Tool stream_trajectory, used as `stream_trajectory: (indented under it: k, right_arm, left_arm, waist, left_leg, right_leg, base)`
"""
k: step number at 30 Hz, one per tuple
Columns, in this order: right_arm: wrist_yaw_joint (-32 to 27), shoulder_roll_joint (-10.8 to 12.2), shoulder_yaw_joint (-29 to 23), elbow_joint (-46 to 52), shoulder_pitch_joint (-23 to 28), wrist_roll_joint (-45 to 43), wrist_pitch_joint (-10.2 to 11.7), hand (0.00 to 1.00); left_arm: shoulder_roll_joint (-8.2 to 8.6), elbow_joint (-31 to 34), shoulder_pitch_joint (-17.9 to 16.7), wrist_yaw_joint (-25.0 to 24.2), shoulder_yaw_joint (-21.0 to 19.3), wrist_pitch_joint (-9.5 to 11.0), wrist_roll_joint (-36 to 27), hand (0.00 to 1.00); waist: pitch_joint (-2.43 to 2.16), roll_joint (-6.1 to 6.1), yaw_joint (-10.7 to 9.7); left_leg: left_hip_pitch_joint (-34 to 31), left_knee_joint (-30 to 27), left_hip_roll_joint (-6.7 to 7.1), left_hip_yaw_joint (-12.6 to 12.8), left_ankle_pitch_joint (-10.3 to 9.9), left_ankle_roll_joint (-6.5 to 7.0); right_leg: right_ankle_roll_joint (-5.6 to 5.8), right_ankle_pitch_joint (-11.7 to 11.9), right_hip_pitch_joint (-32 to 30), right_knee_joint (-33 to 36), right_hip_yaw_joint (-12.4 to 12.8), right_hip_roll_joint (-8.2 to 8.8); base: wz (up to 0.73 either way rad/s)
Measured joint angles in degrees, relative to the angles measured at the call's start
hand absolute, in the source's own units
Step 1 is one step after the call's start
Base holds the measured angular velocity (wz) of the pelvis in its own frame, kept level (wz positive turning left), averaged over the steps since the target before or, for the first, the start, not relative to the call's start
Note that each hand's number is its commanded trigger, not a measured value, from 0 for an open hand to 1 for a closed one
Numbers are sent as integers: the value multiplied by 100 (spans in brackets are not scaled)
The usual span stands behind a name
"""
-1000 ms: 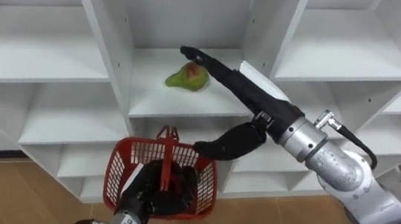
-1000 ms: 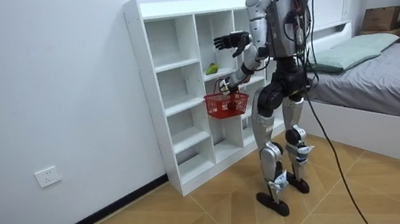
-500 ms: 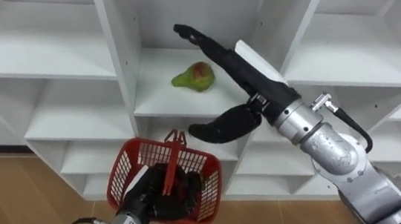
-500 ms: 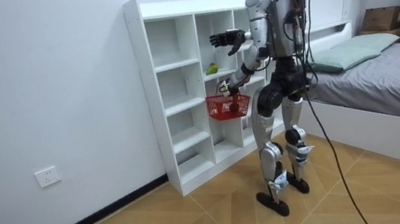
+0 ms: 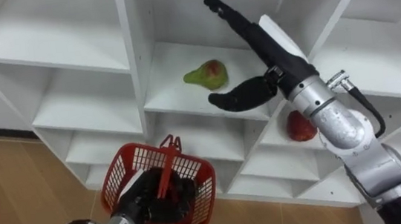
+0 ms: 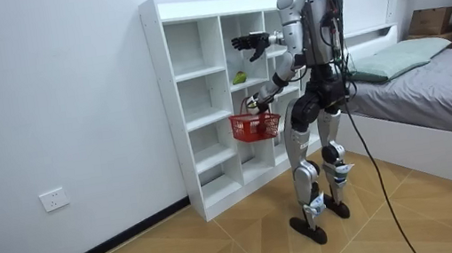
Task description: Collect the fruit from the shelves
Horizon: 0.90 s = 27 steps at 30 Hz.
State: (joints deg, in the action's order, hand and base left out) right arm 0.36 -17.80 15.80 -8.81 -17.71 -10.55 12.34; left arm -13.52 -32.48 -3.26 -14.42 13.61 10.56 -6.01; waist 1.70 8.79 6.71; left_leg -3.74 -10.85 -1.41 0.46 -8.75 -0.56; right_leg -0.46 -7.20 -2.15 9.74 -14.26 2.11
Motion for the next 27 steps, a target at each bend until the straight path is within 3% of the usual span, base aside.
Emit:
stream_trajectory:
  k: [6, 9, 14, 20, 27]
  right_arm:
    - [-105, -82, -63, -472, -182, 140, -6, 0]
    - [-116, -80, -78, -868, -270, 144, 1, 0]
    - [-103, -80, -101, -1212, -353, 115, -185, 0]
    - [-38, -80, -98, -1867, -678, 123, -214, 0]
    - [245, -79, -91, -2505, -935, 113, -437, 0]
  left_arm:
    - [-46, 238, -49, -103, -84, -134, 68, 100]
    - [-46, 243, -55, -146, -240, -157, 69, 100]
    - [-54, 242, -67, -264, -368, -293, 245, 100]
    - [-47, 240, -66, -385, -362, -426, 336, 100]
    - [-43, 234, -66, -463, -388, -534, 365, 100]
  waist:
    - [-27, 62, 62]
    - [-31, 149, 132]
    - [-28, 233, 149]
    - [-29, 295, 174]
    - [-26, 297, 326]
  left_leg:
    - [63, -9, 6, -65, 0, 0]
    - [95, -33, 8, -89, -2, -2]
    - [11, -129, 47, -217, -7, -1]
    - [-155, -291, 81, -325, -4, 3]
    - [-254, -307, 93, -383, -3, 4]
  right_leg:
    - [0, 0, 110, -5, -27, 2]
    - [5, -3, 178, -4, -27, 0]
    - [16, -12, 202, -10, -40, 13]
    - [11, -17, 131, -2, -106, 29]
    - [10, -16, 62, 2, -184, 42]
  base:
    - [5]
    - [7]
    - [12]
    - [9]
    - [5]
